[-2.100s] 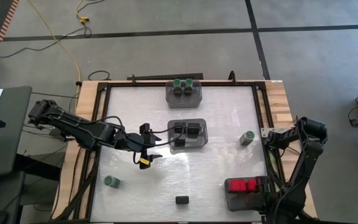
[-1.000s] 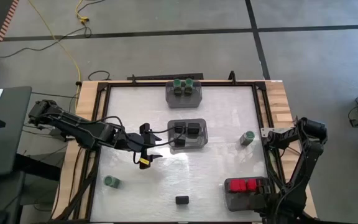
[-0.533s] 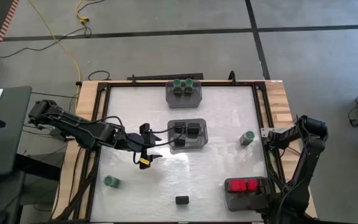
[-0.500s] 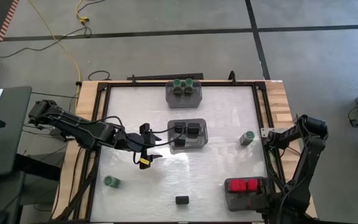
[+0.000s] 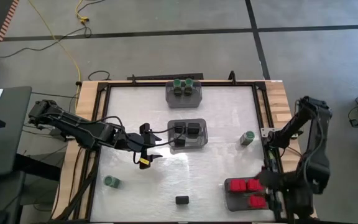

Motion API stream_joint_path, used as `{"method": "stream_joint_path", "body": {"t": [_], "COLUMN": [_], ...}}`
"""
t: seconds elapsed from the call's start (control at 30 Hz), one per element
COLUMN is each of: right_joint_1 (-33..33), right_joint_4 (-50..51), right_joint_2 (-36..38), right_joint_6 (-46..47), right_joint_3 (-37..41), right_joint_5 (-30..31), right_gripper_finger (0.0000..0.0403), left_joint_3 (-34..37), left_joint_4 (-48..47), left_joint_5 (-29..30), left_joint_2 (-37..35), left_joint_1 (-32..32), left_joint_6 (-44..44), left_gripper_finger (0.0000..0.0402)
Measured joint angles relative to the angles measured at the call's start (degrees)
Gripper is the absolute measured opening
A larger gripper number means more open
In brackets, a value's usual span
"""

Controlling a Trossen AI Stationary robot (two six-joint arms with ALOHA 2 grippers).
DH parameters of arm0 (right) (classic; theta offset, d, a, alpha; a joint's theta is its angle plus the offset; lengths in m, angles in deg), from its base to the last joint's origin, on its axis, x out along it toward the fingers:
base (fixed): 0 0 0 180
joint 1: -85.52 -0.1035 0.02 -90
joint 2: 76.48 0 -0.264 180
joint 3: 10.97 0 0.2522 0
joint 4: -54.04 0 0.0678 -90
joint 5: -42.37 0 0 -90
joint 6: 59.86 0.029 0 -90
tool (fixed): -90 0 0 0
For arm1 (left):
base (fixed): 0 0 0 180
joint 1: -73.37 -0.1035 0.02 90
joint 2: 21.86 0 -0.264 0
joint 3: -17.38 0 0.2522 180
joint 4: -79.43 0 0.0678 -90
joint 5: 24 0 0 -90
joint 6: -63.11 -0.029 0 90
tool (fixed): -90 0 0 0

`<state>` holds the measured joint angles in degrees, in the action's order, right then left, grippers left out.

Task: Sort spices by type
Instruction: Put the green seasoning bottle into the top black bin

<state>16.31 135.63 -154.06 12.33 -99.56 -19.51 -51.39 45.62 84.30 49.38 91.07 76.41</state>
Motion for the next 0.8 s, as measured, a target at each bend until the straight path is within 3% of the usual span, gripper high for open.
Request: {"method": "stream_joint_path", "body": {"t": [0.17, 0.23, 0.5, 0.7, 0.8], "right_joint_1": [1.6, 3.7, 18.3, 29.4, 32.2], "right_joint_4": [-1.7, -1.1, -0.1, 0.5, 0.0], "right_joint_2": [1.4, 0.5, -2.5, -2.0, -2.0], "right_joint_6": [2.4, 2.5, 2.9, 2.0, -1.5], "right_joint_3": [0.0, 0.0, 0.1, 0.1, 0.1], "right_joint_5": [32.3, 39.9, 40.5, 29.5, 28.8], "right_gripper_finger": [0.0311, 0.0311, 0.0311, 0.0311, 0.0311], "left_joint_3": [0.0, 0.0, 0.0, 0.0, 0.0], "left_joint_4": [0.0, 0.0, 0.0, 0.6, 0.6], "left_joint_5": [0.0, 0.0, 0.0, 0.0, 0.1], "left_joint_2": [0.0, 0.0, 0.0, 0.0, 0.0], "left_joint_1": [0.0, 0.0, 0.0, -0.4, -0.8], "left_joint_6": [0.0, 0.0, 0.0, -1.7, -3.3], "left_gripper_finger": [0.0322, 0.0322, 0.0322, 0.0322, 0.0322]}}
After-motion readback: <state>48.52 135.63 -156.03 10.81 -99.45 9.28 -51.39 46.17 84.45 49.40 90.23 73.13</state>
